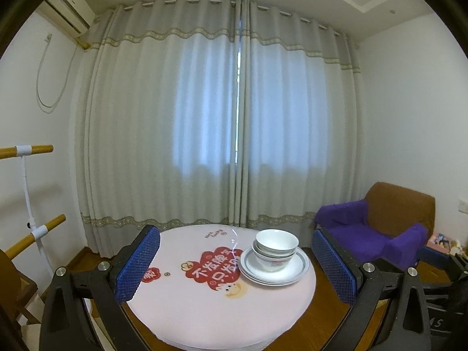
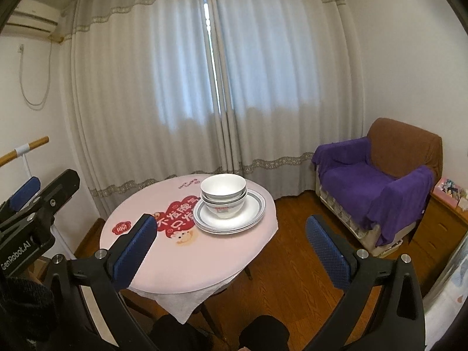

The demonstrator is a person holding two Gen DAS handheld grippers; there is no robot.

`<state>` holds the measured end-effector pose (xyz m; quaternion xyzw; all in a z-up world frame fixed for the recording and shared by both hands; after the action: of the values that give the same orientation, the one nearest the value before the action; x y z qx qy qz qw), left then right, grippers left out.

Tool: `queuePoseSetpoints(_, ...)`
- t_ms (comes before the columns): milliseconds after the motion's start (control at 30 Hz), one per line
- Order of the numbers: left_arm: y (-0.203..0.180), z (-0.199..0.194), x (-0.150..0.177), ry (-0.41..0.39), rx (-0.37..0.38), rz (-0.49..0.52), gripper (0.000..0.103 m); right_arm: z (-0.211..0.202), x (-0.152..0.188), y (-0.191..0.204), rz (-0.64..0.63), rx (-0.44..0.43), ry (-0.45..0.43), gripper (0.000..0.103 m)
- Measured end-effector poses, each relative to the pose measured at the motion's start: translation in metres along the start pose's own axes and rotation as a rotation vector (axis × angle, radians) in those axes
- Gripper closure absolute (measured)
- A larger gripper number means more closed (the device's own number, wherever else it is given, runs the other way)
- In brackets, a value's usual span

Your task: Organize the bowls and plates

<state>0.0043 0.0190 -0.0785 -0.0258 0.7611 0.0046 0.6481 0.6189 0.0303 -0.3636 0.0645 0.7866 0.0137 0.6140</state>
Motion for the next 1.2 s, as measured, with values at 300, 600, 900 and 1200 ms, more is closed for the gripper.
queuePoseSetpoints(300,-0.011,-0.007,0.011,-0.012,0.007,0.018,0.001,-0.011,-0.003,0.01,-0.045,0.011,-0.049,0.0)
queuePoseSetpoints(600,-0.011,-0.009,0.013,-0.051,-0.006,0.016,0.001,-0.015,-0.003,0.01,-0.045,-0.004,-0.061,0.0)
queuePoseSetpoints(900,-0.012,-0.003,0.018,-0.05,0.001,0.003,0.001,-0.016,-0.001,0.007,-0.053,0.01,-0.074,0.0)
queuePoseSetpoints(1200,-0.01,-0.002,0.022,-0.062,-0.005,0.007,0.001,-0.015,0.0,0.005,-0.055,0.012,-0.079,0.0)
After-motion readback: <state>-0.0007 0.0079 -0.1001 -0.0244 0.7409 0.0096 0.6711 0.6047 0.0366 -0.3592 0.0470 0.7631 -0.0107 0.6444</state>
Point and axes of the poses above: each gripper's, at about its wrist camera, not at the fingertips, and z roughly the way its jaws point, y to its left, x to its underside, the point moved 8 cm from there along z, roughly the way its jaws point, and after that the axes turned 7 degrees about -x, right-handed, at the moved point
